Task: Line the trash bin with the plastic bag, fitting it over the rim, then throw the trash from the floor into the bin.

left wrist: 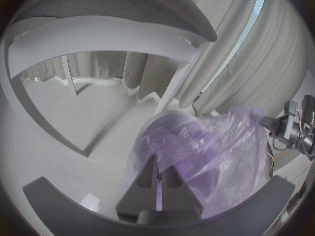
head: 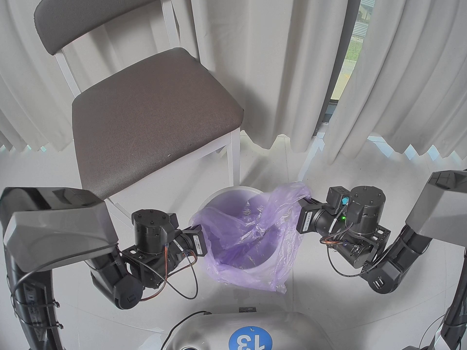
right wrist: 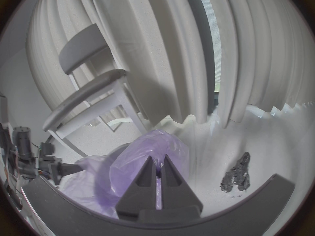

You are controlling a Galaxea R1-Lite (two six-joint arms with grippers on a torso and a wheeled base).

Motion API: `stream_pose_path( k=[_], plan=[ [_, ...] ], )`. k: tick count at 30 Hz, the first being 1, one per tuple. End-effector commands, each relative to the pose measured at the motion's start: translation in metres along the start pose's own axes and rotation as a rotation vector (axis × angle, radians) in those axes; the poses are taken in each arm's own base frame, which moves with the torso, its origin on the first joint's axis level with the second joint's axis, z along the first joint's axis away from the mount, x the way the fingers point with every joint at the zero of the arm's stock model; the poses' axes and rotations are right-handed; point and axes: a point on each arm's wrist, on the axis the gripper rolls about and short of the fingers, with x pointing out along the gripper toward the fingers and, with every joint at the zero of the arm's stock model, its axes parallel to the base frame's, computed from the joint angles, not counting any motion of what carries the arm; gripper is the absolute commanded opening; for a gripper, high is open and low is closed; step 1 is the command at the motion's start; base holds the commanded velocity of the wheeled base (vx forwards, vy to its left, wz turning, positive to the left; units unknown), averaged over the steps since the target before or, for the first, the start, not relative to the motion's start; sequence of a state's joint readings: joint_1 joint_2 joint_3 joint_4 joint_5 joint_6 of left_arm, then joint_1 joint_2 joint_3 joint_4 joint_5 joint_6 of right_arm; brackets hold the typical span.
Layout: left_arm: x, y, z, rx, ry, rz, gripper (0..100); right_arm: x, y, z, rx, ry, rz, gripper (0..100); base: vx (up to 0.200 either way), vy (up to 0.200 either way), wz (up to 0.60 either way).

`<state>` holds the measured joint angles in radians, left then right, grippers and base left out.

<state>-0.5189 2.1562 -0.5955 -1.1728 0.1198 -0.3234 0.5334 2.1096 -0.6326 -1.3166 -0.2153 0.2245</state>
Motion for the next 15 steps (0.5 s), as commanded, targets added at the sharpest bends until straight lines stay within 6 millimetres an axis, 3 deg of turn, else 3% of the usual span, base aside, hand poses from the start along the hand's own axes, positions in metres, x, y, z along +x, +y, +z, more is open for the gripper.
stream_pose_path(
  k=[1, 15],
  plan=[
    [-0.046, -0.010, 0.036, 0.007, -0.014, -0.025, 0, 0.002, -0.029, 0.016, 0.000, 0.019, -0.090, 0, 0.000, 0.000, 0.00],
    [-0.079, -0.005, 0.040, 0.100, 0.157, -0.013, 0, -0.041, -0.039, 0.028, -0.118, 0.205, -0.100, 0, 0.000, 0.000, 0.00]
  ],
)
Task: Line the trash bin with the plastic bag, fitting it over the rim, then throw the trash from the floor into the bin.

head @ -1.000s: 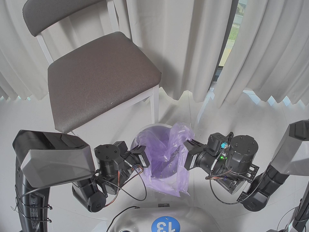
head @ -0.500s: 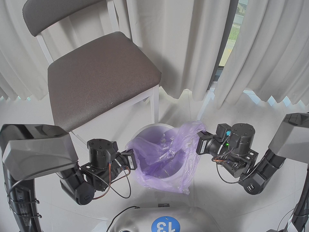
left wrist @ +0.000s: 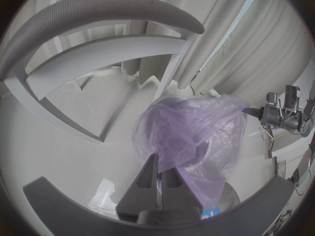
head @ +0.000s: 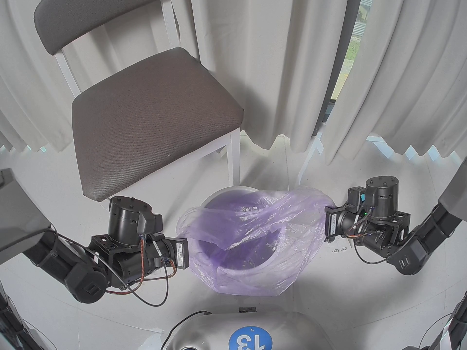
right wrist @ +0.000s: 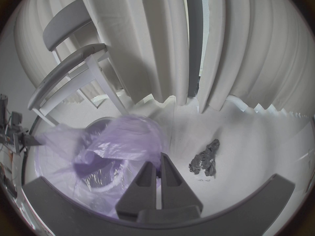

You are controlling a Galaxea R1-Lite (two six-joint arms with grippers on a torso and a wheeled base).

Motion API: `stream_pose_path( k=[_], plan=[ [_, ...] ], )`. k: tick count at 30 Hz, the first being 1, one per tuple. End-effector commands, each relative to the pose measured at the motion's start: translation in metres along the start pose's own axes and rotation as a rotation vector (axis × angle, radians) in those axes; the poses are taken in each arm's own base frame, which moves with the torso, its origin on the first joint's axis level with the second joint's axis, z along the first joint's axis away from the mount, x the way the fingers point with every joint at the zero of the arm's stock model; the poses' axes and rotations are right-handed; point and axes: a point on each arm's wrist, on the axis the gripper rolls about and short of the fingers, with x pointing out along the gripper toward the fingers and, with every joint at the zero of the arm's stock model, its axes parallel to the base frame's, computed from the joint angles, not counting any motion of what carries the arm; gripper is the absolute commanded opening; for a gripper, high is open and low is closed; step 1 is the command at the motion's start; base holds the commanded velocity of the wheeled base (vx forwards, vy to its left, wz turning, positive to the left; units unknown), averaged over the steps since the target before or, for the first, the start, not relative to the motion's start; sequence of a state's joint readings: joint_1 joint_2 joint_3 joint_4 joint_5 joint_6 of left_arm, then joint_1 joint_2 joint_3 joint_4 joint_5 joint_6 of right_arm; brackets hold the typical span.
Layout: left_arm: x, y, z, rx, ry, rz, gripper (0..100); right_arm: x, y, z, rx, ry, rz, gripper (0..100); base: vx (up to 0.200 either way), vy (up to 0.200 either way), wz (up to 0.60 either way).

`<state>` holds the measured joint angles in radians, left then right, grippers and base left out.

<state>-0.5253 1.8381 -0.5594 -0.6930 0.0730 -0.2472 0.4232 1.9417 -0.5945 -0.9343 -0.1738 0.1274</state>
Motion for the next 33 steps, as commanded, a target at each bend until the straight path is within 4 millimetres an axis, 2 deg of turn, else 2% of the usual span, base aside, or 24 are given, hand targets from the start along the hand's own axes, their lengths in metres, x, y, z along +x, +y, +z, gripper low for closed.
stream_pose_path(
  k=[1, 11, 15, 22, 23, 26, 27, 33],
  plan=[
    [-0.019, 0.001, 0.007, 0.017, -0.020, -0.014, 0, -0.021, -0.004, 0.007, -0.029, -0.024, 0.004, 0, 0.000, 0.000, 0.00],
    [-0.033, 0.004, -0.005, 0.105, 0.104, -0.029, 0, -0.029, -0.007, -0.004, -0.106, 0.017, 0.002, 0, 0.000, 0.000, 0.00],
    [-0.029, 0.004, -0.008, 0.106, 0.132, -0.035, 0, -0.028, -0.006, -0.009, -0.128, 0.038, 0.007, 0, 0.000, 0.000, 0.00],
    [-0.008, 0.004, -0.023, 0.115, 0.215, -0.029, 0, -0.026, -0.003, -0.023, -0.170, 0.092, 0.019, 0, 0.000, 0.000, 0.00],
    [0.001, 0.004, -0.029, 0.117, 0.245, -0.023, 0, -0.023, -0.003, -0.027, -0.183, 0.109, 0.018, 0, 0.000, 0.000, 0.00],
    [0.011, 0.004, -0.034, 0.118, 0.273, -0.014, 0, -0.018, -0.002, -0.032, -0.189, 0.125, 0.019, 0, 0.000, 0.000, 0.00],
    [0.021, 0.005, -0.037, 0.115, 0.281, -0.003, 0, -0.011, -0.001, -0.036, -0.186, 0.139, 0.016, 0, 0.000, 0.000, 0.00],
    [0.037, 0.016, -0.030, 0.076, 0.171, 0.012, 0, 0.008, 0.004, -0.033, -0.135, 0.058, 0.015, 0, 0.000, 0.000, 0.00]
  ],
)
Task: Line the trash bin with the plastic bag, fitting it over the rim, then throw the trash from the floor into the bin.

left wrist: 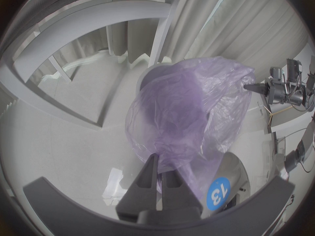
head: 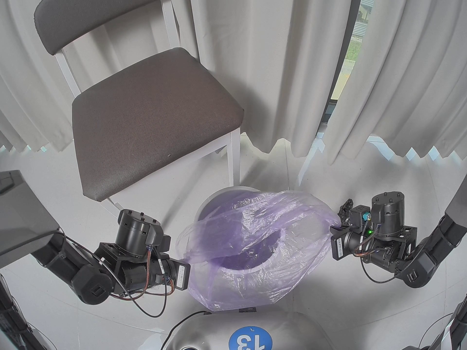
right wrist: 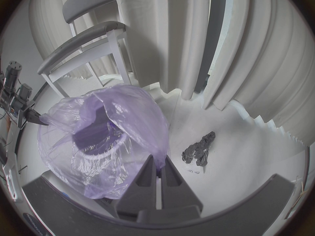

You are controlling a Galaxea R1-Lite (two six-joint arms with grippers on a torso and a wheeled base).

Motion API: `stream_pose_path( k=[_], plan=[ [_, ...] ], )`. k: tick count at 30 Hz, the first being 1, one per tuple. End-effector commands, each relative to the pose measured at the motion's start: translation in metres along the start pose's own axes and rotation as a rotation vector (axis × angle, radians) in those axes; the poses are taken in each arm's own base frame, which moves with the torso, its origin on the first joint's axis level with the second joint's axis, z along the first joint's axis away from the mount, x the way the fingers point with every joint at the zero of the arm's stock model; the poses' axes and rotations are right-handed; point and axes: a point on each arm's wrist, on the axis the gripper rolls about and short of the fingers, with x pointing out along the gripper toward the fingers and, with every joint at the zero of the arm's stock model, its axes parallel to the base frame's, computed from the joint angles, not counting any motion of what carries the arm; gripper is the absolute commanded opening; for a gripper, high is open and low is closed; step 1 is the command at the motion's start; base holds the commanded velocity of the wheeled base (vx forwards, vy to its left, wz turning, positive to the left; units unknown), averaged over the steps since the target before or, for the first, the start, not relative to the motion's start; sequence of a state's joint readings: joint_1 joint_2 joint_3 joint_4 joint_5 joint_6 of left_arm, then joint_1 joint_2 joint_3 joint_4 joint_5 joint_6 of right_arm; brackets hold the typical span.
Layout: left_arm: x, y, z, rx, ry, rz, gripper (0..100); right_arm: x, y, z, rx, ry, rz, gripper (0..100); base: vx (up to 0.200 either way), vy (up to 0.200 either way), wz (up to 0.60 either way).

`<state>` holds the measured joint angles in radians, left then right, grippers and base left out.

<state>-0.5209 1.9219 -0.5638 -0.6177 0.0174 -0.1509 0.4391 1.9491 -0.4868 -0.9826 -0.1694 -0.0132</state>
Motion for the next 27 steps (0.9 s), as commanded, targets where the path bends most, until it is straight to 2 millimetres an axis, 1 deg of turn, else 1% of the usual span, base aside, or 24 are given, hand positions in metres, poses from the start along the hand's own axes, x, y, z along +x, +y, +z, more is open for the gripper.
stream_pose_path(
  k=[1, 3, 7, 10, 11, 13, 16, 19, 24, 27],
  plan=[
    [0.021, 0.014, -0.003, -0.035, -0.011, 0.035, 0, 0.022, 0.007, -0.005, 0.038, -0.031, 0.002, 0, 0.000, 0.000, 0.00],
    [0.024, 0.022, 0.001, -0.053, -0.060, 0.046, 0, 0.028, 0.013, -0.003, 0.071, -0.083, 0.016, 0, 0.000, 0.000, 0.00],
    [0.025, 0.034, 0.008, -0.076, -0.150, 0.070, 0, 0.036, 0.020, 0.000, 0.091, -0.168, 0.031, 0, 0.000, 0.000, 0.00],
    [0.026, 0.041, 0.010, -0.086, -0.176, 0.085, 0, 0.039, 0.023, 0.001, 0.101, -0.195, 0.038, 0, 0.000, 0.000, 0.00],
    [0.026, 0.046, 0.012, -0.094, -0.190, 0.095, 0, 0.042, 0.028, 0.002, 0.116, -0.212, 0.045, 0, 0.000, 0.000, 0.00],
    [0.026, 0.049, 0.015, -0.104, -0.210, 0.100, 0, 0.045, 0.034, 0.007, 0.148, -0.243, 0.054, 0, 0.000, 0.000, 0.00],
    [0.024, 0.051, 0.020, -0.106, -0.250, 0.099, 0, 0.050, 0.041, 0.014, 0.198, -0.285, 0.061, 0, 0.000, 0.000, 0.00],
    [0.020, 0.050, 0.020, -0.100, -0.280, 0.098, 0, 0.050, 0.052, 0.019, 0.252, -0.310, 0.101, 0, 0.000, 0.000, 0.00],
    [0.015, 0.044, 0.015, -0.084, -0.270, 0.080, 0, 0.041, 0.078, 0.022, 0.304, -0.323, 0.188, 0, 0.000, 0.000, 0.00],
    [0.016, 0.033, 0.010, -0.063, -0.250, 0.054, 0, 0.035, 0.096, 0.018, 0.317, -0.324, 0.245, 0, 0.000, 0.000, 0.00]
  ],
)
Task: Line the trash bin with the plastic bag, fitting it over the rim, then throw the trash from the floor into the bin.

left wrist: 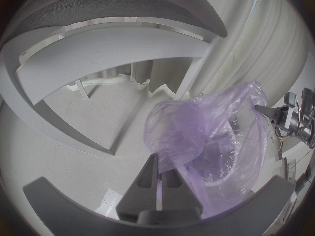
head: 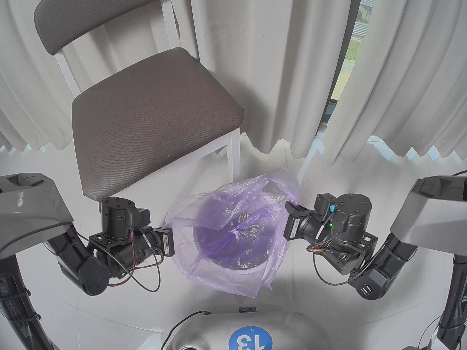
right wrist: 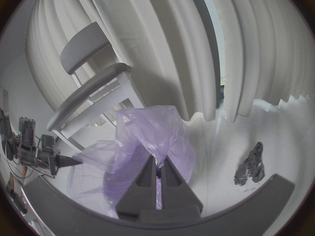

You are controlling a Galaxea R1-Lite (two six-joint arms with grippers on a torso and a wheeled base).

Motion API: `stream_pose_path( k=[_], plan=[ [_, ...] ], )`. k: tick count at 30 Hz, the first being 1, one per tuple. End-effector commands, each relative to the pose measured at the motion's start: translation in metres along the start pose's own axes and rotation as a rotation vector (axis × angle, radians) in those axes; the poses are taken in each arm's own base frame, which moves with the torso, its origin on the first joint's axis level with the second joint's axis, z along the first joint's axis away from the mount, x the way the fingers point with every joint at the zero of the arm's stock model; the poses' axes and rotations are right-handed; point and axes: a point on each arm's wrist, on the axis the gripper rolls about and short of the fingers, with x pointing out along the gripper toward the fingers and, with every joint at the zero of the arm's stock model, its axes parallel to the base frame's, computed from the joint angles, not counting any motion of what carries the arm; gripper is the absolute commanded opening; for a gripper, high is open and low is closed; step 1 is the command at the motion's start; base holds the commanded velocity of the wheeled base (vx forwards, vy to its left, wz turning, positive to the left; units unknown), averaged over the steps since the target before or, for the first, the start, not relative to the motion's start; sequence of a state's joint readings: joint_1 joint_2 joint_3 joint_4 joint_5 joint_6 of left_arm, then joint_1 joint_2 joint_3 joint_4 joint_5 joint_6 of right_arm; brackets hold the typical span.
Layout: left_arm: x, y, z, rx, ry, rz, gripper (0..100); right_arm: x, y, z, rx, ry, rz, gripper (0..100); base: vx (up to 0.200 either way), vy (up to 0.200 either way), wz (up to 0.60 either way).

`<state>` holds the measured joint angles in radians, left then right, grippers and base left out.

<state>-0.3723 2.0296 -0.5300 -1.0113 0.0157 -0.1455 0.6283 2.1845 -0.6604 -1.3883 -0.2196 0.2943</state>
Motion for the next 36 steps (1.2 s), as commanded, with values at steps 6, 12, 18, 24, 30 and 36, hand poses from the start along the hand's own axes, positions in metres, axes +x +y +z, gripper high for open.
stream_pose_path(
  k=[6, 12, 18, 24, 30, 36],
  plan=[
    [-0.007, -0.021, -0.010, 0.036, 0.032, -0.057, 0, -0.007, 0.047, -0.038, 0.051, 0.044, 0.150, 0, 0.000, 0.000, 0.00],
    [-0.007, -0.021, -0.010, 0.036, 0.029, -0.057, 0, -0.005, 0.053, -0.055, 0.060, 0.030, 0.187, 0, 0.000, 0.000, 0.00],
    [-0.007, -0.022, -0.010, 0.037, 0.031, -0.061, 0, 0.003, 0.051, -0.076, 0.081, 0.079, 0.186, 0, 0.000, 0.000, 0.00],
    [-0.007, -0.025, -0.008, 0.034, 0.001, -0.074, 0, 0.013, 0.040, -0.066, 0.099, 0.037, 0.156, 0, 0.000, 0.000, 0.00],
    [-0.009, -0.026, -0.001, 0.027, -0.055, -0.083, 0, 0.012, 0.025, -0.023, 0.122, -0.066, 0.124, 0, 0.000, 0.000, 0.00],
    [-0.007, -0.025, 0.009, -0.001, -0.100, -0.080, 0, 0.001, -0.009, 0.028, 0.075, -0.039, -0.010, 0, 0.000, 0.000, 0.00]
  ],
)
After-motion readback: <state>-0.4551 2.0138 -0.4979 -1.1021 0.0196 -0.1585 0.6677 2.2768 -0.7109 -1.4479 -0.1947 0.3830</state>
